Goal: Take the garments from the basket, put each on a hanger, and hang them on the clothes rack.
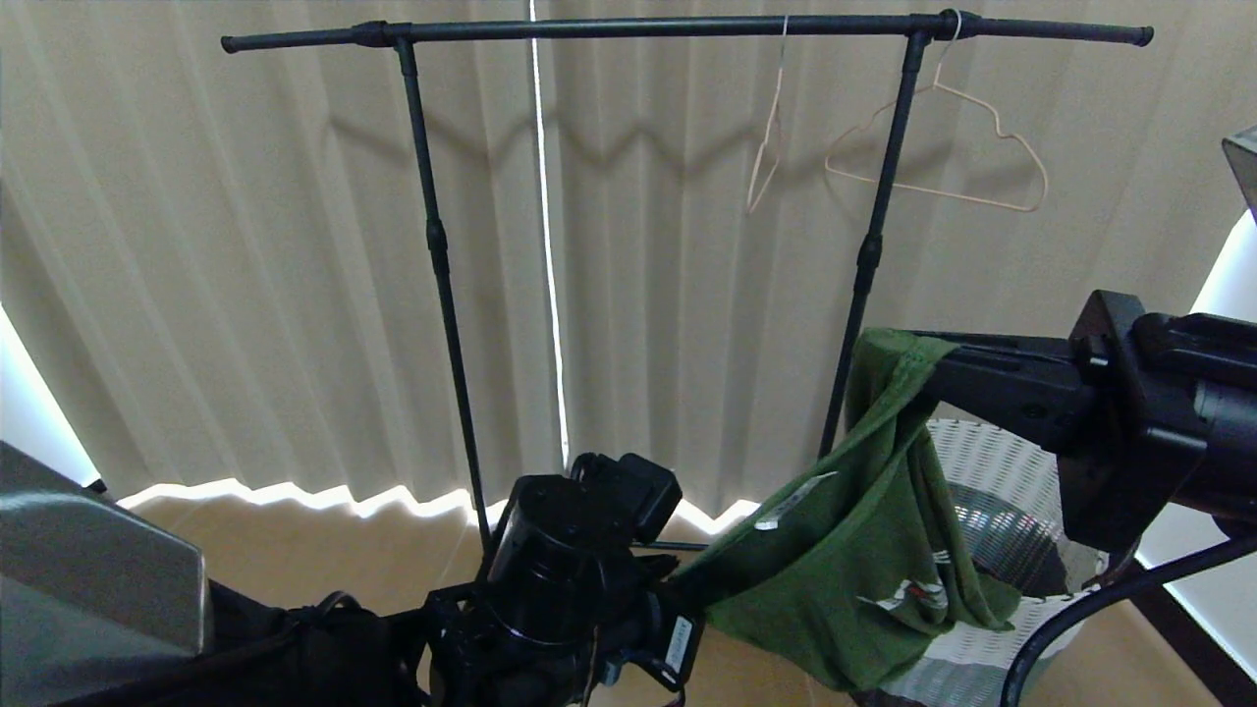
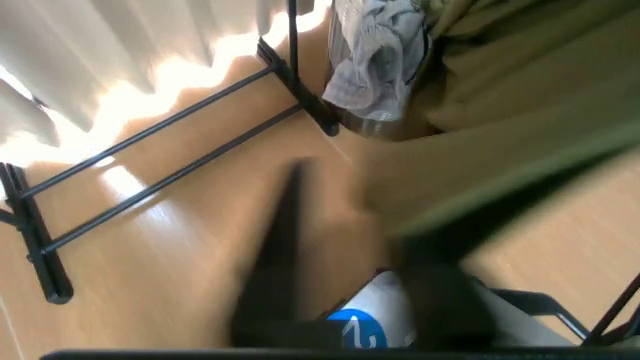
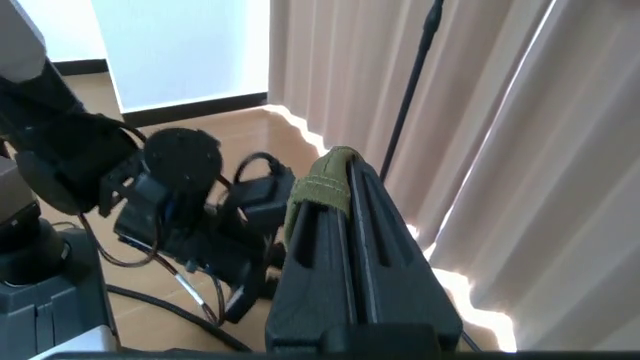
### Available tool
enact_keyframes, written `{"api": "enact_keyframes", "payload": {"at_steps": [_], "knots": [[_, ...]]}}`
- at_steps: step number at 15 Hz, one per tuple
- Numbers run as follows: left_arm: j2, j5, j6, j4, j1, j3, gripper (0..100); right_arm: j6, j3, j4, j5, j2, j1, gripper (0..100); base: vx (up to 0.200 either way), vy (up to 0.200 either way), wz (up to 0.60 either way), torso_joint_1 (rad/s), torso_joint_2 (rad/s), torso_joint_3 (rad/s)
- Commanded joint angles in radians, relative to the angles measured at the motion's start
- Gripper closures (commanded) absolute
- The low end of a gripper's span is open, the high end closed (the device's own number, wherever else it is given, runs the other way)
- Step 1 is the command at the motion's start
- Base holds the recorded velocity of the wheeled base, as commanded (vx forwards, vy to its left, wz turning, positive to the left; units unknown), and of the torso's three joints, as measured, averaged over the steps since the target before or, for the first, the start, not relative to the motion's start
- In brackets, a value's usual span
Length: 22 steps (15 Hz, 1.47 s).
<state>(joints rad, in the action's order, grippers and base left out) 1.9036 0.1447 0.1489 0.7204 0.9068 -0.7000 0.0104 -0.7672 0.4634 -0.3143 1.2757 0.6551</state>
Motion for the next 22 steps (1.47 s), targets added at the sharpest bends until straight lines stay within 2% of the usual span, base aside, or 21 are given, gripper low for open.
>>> {"api": "enact_keyframes", "payload": {"at_steps": [1, 2, 3, 5, 7, 8, 11, 14, 15, 16, 18, 20, 22], "knots": [[-0.117, 0.012, -0.002, 0.05, -0.002, 0.071, 100, 0.008, 0.0, 0.0, 0.0, 0.014, -0.017, 100, 0.0, 0.0, 0.0, 0.0, 0.0, 0.0], [-0.184, 0.012, -0.014, 0.065, -0.012, 0.103, 100, 0.013, 0.0, 0.001, 0.001, 0.02, -0.019, 100, 0.0, 0.0, 0.0, 0.0, 0.0, 0.0], [-0.287, 0.01, -0.077, 0.045, -0.052, 0.126, 100, 0.013, 0.0, 0.0, 0.003, 0.025, -0.026, 100, 0.0, 0.0, 0.0, 0.0, 0.0, 0.0], [-0.411, 0.01, -0.149, -0.042, -0.114, 0.1, 100, 0.003, -0.001, 0.003, 0.006, 0.036, -0.045, 100, 0.0, 0.0, 0.0, 0.0, 0.0, 0.0], [-0.578, 0.004, -0.158, -0.294, -0.172, -0.03, 100, 0.0, -0.01, 0.038, 0.007, 0.031, -0.083, 100, 0.0, 0.0, 0.0, 0.0, 0.0, 0.0], [-0.615, 0.003, -0.16, -0.377, -0.19, -0.093, 100, 0.0, -0.021, 0.043, 0.007, 0.033, -0.1, 100, 0.0, 0.0, 0.0, 0.0, 0.0, 0.0], [-0.621, 0.004, -0.166, -0.437, -0.241, -0.243, 100, 0.0, -0.04, 0.06, 0.007, 0.05, -0.13, 100, 0.0, 0.0, 0.0, 0.0, 0.0, 0.0], [-0.569, 0.006, -0.166, -0.519, -0.284, -0.319, 100, -0.003, -0.041, 0.112, 0.007, 0.079, -0.189, 100, 0.0, 0.0, 0.0, 0.0, 0.0, 0.0], [-0.56, 0.007, -0.166, -0.535, -0.284, -0.329, 100, -0.013, -0.037, 0.112, 0.007, 0.088, -0.201, 100, 0.0, 0.0, 0.0, 0.0, 0.0, 0.0], [-0.54, 0.009, -0.166, -0.561, -0.284, -0.38, 100, -0.063, -0.018, 0.115, 0.007, 0.12, -0.221, 100, 0.0, 0.0, 0.0, 0.0, 0.0, 0.0], [-0.522, 0.01, -0.166, -0.63, -0.284, -0.495, 100, -0.086, -0.035, 0.146, 0.007, 0.132, -0.233, 100, 0.0, 0.0, 0.0, 0.0, 0.0, 0.0], [-0.526, 0.009, -0.167, -0.704, -0.284, -0.547, 100, -0.086, -0.037, 0.181, 0.007, 0.148, -0.246, 100, 0.0, 0.0, 0.0, 0.0, 0.0, 0.0], [-0.526, 0.009, -0.167, -0.728, -0.284, -0.541, 100, -0.086, -0.035, 0.19, 0.007, 0.168, -0.269, 100, 0.0, 0.0, 0.0, 0.0, 0.0, 0.0]]}}
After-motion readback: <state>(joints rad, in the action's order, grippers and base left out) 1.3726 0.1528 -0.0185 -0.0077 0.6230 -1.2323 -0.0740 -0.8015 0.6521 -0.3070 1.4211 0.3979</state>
